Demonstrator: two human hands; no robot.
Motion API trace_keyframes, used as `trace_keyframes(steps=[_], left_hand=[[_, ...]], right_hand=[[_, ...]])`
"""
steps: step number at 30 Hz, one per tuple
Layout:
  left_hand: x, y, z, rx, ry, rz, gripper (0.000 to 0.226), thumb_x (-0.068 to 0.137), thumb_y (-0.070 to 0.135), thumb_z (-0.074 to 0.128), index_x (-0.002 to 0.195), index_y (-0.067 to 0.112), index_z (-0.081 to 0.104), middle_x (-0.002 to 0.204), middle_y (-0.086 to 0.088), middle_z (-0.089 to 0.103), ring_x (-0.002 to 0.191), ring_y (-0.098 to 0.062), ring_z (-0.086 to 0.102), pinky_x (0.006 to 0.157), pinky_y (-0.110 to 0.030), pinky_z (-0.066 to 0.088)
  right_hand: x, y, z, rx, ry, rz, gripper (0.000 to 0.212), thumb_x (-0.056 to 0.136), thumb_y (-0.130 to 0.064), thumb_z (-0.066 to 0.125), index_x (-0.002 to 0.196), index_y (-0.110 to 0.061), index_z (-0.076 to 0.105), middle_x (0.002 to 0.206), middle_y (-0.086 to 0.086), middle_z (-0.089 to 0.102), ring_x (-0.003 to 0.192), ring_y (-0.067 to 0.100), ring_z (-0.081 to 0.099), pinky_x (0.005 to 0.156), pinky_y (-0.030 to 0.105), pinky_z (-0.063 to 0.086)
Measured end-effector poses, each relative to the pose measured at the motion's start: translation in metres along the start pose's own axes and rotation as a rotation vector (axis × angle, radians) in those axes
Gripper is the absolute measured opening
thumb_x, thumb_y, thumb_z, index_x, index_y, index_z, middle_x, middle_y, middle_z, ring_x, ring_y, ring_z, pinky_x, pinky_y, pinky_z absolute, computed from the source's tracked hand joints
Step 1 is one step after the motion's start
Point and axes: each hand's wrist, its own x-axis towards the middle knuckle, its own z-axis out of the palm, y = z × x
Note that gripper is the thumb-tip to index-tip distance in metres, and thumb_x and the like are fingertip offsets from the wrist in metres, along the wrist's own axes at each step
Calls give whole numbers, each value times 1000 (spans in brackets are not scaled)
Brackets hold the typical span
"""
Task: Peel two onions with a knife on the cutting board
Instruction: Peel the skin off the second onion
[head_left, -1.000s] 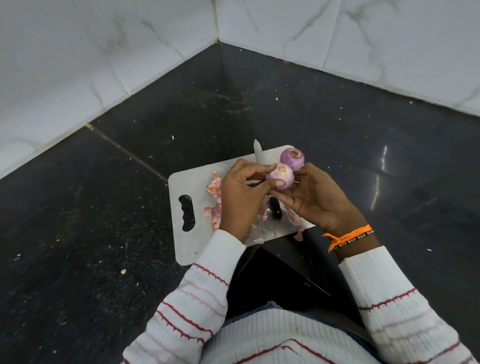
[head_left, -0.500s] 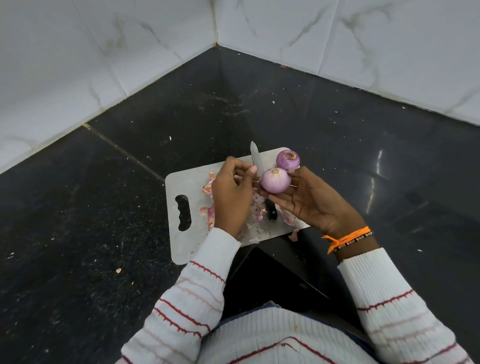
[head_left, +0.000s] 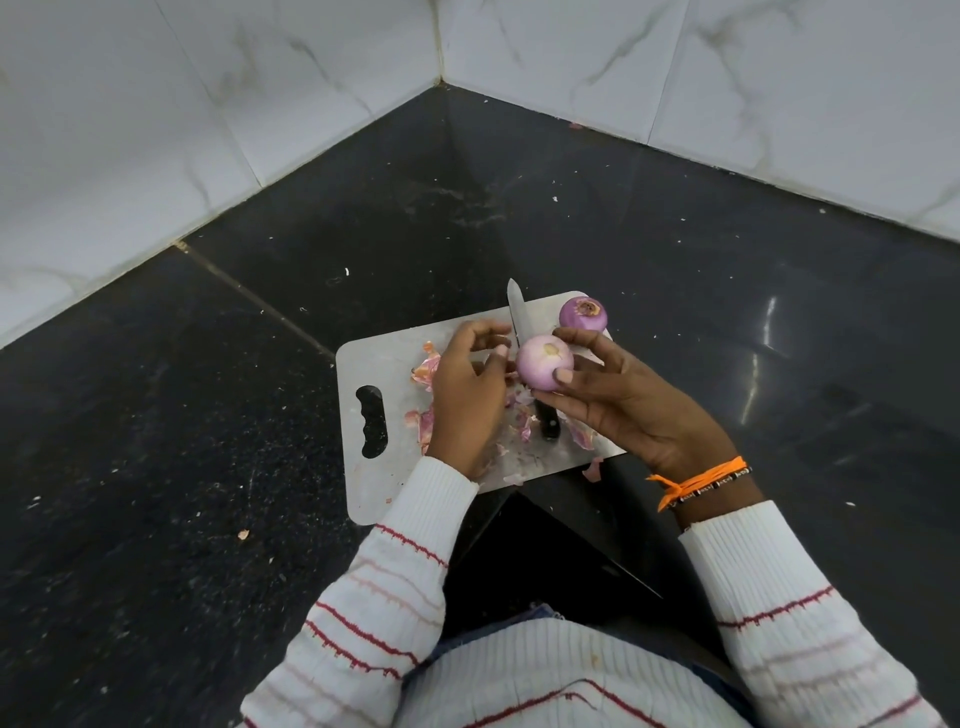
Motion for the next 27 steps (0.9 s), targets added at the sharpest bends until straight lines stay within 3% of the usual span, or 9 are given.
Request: trace_keyframes(steps=[3, 7, 11, 15, 18, 21, 24, 27], left_hand=[[-5, 2, -2, -39, -126, 7, 16, 99, 18, 46, 101, 19, 62, 104, 1, 64, 100, -15, 62, 82, -24, 55], [-9, 4, -3, -50, -315, -19, 23, 87, 30, 63, 109, 30, 57, 110, 10, 62, 102, -8, 61, 87, -27, 55], [-9, 3, -3, -59, -230, 44, 33, 77, 18, 76, 100, 36, 59, 101, 15, 65, 92, 0, 63, 81, -22, 55], [-7, 1, -8, -65, -236, 61, 36, 78, 10, 74, 101, 34, 60, 99, 18, 64, 90, 5, 63, 82, -18, 54], [-7, 0, -7, -62, -231, 66, 36, 80, 10, 72, 108, 29, 59, 101, 17, 64, 89, 9, 62, 81, -15, 53], [-8, -2, -6, -60, -203, 78, 37, 80, 11, 72, 109, 30, 59, 105, 13, 64, 96, 0, 63, 82, -18, 53], [-8, -2, -6, -48, -213, 87, 35, 82, 11, 70, 109, 32, 59, 107, 9, 65, 99, -6, 63, 84, -20, 54], [-8, 0, -6, -66, -250, 72, 34, 84, 8, 67, 106, 33, 60, 102, 13, 65, 91, 1, 64, 77, -15, 53]], right_hand=[[1, -1, 2, -8, 24, -12, 45, 66, 2, 62, 110, -9, 55, 106, 13, 63, 87, 24, 69, 74, 30, 59], [2, -4, 3, -8, 73, -39, 49, 67, -2, 65, 114, -8, 52, 101, 12, 67, 81, 18, 71, 65, 24, 58], [1, -4, 4, -54, 95, -60, 42, 66, -10, 67, 106, -10, 57, 91, 6, 71, 74, 13, 70, 61, 19, 56], [5, -3, -1, -100, 147, -134, 6, 81, -10, 60, 87, -11, 62, 88, 1, 72, 77, 11, 69, 65, 19, 56], [7, -3, 2, -174, 217, -175, 11, 91, -14, 53, 87, -9, 61, 86, 0, 71, 77, 13, 68, 66, 21, 57], [6, 0, 12, -256, 240, -160, 17, 87, -23, 59, 97, -10, 59, 98, 6, 66, 79, 13, 68, 63, 22, 56], [7, 4, 15, -286, 287, -203, 21, 80, -18, 68, 97, -11, 58, 110, 12, 62, 80, 12, 67, 62, 20, 54], [5, 4, 15, -233, 284, -230, 15, 81, -11, 66, 93, -7, 59, 106, 15, 64, 76, 12, 70, 61, 22, 55]])
